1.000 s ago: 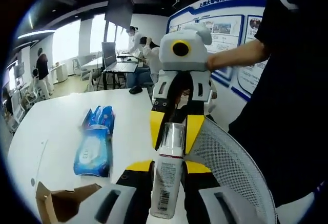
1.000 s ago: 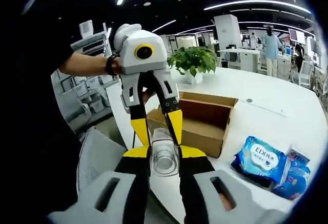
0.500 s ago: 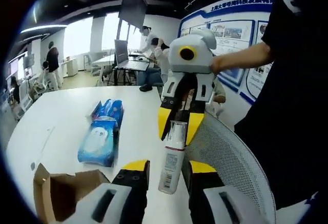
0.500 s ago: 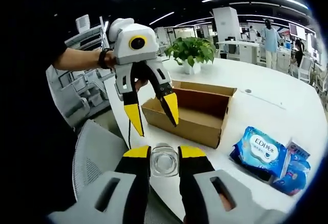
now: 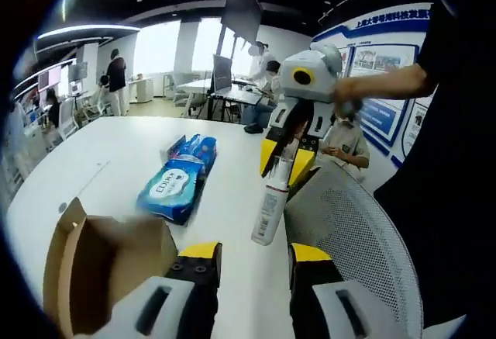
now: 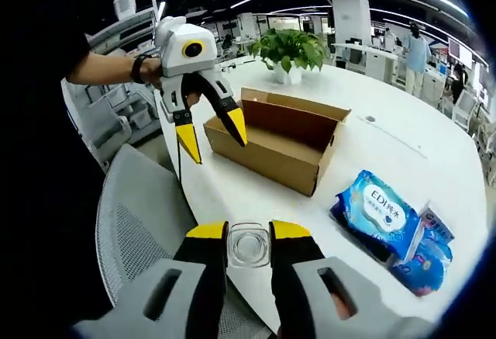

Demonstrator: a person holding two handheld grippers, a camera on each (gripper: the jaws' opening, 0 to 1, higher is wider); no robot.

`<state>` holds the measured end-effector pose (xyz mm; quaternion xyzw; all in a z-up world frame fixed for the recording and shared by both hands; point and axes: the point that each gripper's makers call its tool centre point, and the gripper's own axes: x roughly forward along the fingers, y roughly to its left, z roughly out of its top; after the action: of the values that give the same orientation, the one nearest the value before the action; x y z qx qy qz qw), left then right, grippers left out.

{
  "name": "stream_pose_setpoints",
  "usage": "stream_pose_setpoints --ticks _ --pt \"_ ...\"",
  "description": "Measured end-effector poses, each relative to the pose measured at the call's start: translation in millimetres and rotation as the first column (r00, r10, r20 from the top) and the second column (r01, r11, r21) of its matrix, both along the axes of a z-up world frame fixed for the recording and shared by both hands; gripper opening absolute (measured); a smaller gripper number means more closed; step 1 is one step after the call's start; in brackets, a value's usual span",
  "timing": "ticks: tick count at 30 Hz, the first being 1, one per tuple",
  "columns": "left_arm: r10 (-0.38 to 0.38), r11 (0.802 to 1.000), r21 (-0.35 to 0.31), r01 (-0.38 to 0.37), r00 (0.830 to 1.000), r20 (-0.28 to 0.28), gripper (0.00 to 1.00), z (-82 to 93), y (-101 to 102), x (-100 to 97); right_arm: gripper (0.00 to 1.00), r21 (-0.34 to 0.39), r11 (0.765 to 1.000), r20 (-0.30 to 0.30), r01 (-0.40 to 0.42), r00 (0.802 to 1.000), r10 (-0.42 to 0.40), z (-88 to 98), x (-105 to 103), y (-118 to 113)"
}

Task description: Operate the shoe box by opening the lid, removing the specified soft item, and placing it in the target area until the item is outside and the box remains undamaged.

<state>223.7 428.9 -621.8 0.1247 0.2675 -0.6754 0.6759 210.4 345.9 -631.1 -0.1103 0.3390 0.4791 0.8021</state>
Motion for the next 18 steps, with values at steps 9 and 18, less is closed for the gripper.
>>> stream_pose_setpoints --ticks 9,18 --pt "0.143 0.989 -0.026 -0.144 0.989 -0.049 0.38 -8.1 20.7 0.7 0.18 -0.089 0.995 -0.008 -0.053 0.999 0.052 -9.8 4.3 -18.4" --pt "0.221 0.974 -0.033 -0.224 0.973 -0.073 0.37 -14.4 31.0 -2.3 0.18 -0.185 0.977 0.002 -0.110 0.994 0.112 -7.6 20.2 -42.5"
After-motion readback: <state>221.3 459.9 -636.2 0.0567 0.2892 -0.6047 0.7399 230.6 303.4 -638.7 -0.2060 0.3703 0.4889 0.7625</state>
